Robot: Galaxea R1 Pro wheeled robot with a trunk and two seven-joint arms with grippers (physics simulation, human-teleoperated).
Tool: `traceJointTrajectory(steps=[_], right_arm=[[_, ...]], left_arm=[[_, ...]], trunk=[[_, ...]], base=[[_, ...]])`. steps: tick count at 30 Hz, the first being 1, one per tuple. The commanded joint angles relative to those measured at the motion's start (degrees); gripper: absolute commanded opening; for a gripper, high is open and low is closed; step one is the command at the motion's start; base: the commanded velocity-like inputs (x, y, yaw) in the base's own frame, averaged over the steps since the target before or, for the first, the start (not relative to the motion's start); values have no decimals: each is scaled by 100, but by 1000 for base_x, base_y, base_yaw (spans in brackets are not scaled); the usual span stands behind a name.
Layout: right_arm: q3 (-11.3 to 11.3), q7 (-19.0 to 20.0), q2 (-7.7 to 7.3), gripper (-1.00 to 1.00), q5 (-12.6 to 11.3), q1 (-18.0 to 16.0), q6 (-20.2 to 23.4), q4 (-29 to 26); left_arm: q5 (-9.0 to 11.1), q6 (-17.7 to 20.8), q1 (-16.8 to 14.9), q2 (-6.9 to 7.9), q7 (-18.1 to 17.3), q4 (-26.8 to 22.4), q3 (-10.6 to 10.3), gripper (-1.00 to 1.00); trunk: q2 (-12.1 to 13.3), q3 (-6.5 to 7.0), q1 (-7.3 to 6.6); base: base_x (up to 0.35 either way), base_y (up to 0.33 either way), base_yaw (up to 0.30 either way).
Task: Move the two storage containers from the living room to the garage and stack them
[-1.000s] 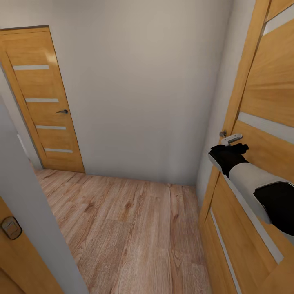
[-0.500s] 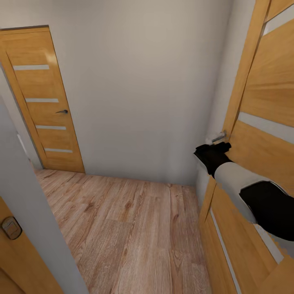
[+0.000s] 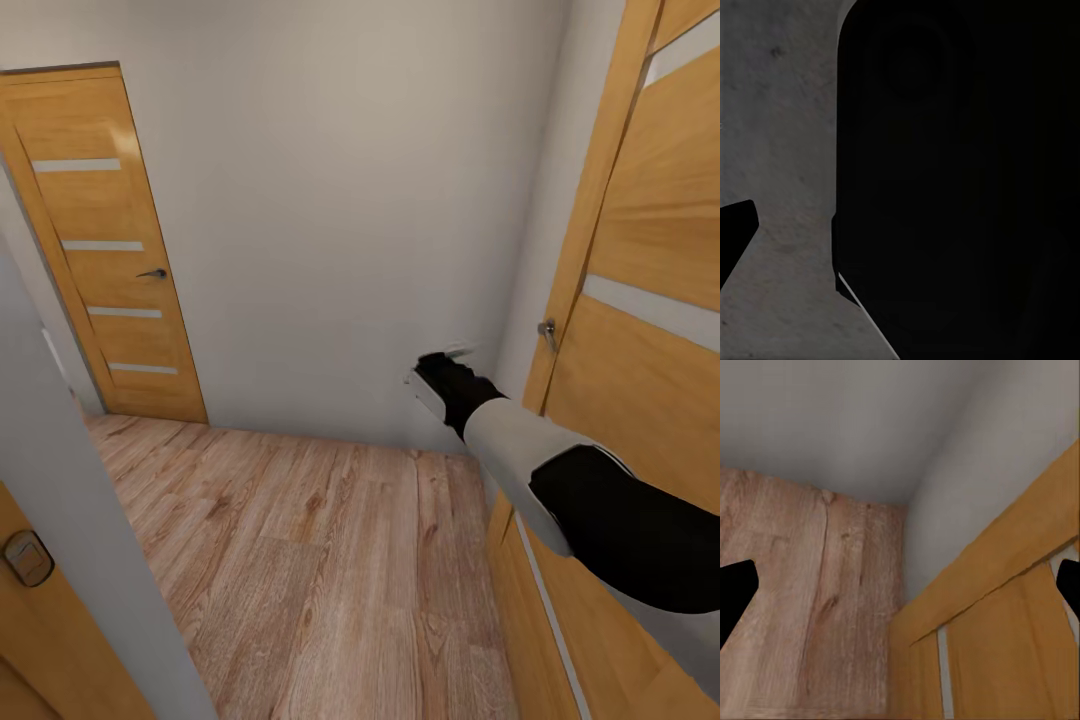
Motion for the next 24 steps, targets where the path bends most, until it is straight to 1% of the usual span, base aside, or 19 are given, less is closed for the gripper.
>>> traceJointTrajectory(steps=[1,3,4,6,9,11,15,24], right_arm=[[44,102,0,100,-93,-6,17,-18],[38,688,0,100,-177,3,-6,-44],[37,830,0,100,-192,10,-10,-42],[35,1292,0,100,-261,32,-19,-29],[34,1580,0,100,-390,52,-27,-9],[34,1680,0,100,-535,95,-43,4],[34,1730,0,100,-635,145,-155,9],[34,1750,0,100,-656,147,-201,15]], left_arm=[[45,-3,-1,0,1,-3,-1,100],[45,-3,-1,0,2,-3,-1,100],[45,-3,-1,0,3,-3,-1,100],[45,-3,-1,0,3,-3,-1,100],[45,-3,-1,0,3,-3,0,100],[45,-3,-1,0,3,-3,-2,100],[45,-3,-1,0,3,-5,-4,100],[45,-3,-1,0,3,-3,-8,100]], trunk=[[-3,-6,0],[-3,-6,0],[-3,-6,0],[-3,-6,0],[-3,-6,0],[-3,-6,0],[-3,-6,0],[-3,-6,0]], base=[[0,0,0],[0,0,0],[0,0,0],[0,0,0],[0,0,0],[0,0,0],[0,0,0],[0,0,0]])
